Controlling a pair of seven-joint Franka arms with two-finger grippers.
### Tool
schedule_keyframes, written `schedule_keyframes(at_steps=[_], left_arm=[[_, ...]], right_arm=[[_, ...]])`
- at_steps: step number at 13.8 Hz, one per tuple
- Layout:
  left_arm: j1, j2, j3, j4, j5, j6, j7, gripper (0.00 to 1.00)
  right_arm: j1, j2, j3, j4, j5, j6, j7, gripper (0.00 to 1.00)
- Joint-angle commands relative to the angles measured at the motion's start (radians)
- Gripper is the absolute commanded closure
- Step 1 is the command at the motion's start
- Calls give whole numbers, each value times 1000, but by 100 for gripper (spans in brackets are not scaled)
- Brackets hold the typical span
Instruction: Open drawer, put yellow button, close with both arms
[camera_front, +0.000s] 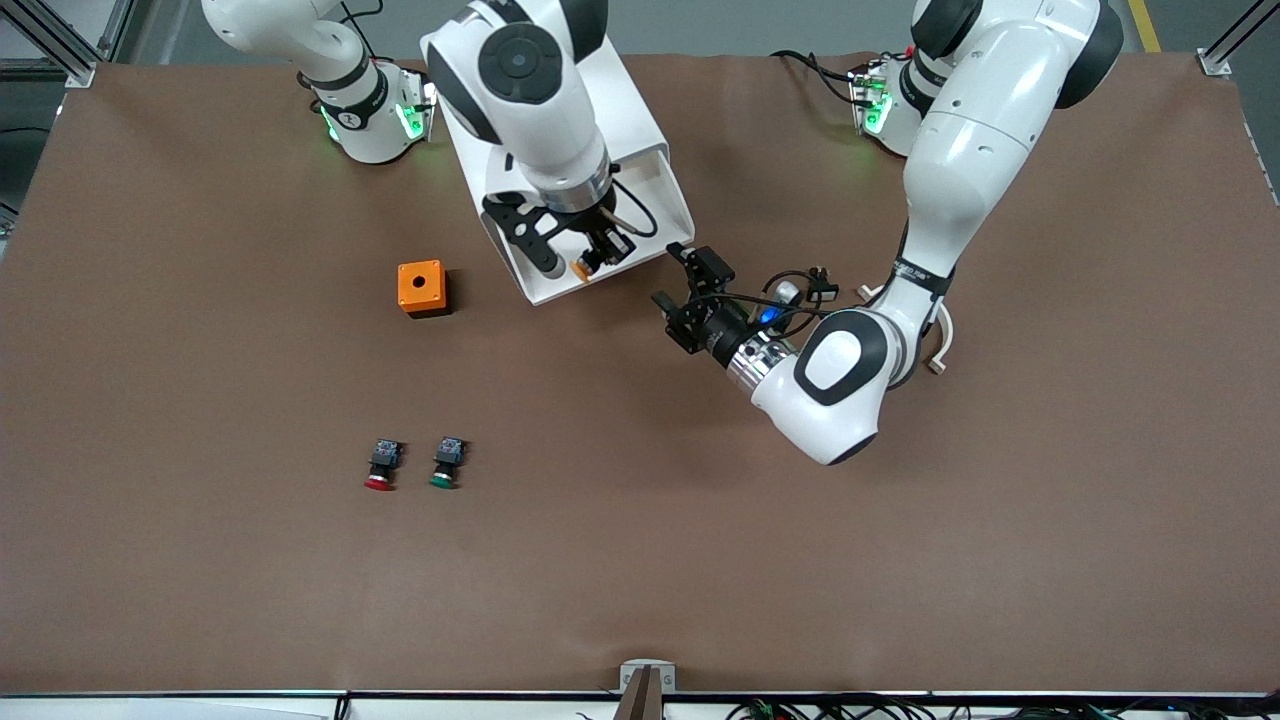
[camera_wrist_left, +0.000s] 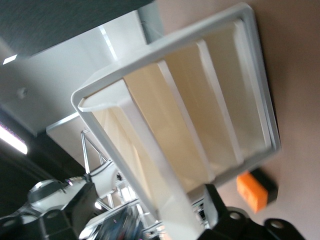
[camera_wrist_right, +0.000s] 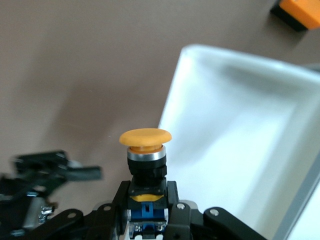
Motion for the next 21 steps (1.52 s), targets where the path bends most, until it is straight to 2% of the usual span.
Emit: schedule_keyframes(at_steps=[1,4,6,10,11,12,13,16,18,21], left_arm=[[-8,9,25,76,0,3,133,1],[-46,3,100,98,6,18,387,1],[-106,-22,164,98,87,55,535,1],[-136,-94,177,96,291,166,725,1],[-149,-115,177,96,361,208,759,1],[-160,-134,172,95,436,240,791,1],[-166,-150,168,93,498,265,811,1],[-188,-175,166,91,637,341,830,1],[-240,-198,167,87,790,383,830,1],[-263,-200,169,85,879,402,827,1]], right_arm=[[64,-10,-12,-34,-27,15,128,100],[106,-7,-12,-33,-27,17,214,100],[115,-2,-12,-33,-27,12,226,100],[138,16,-14,-33,-38,9,228,98],[137,17,-12,-33,-47,8,228,85],[137,18,-12,-33,-47,8,226,40],[141,20,-14,-31,-50,8,226,0],[123,18,-17,4,-84,3,179,0],[80,13,-21,42,-92,-61,-106,0],[-59,13,-48,180,-92,-253,-470,0]])
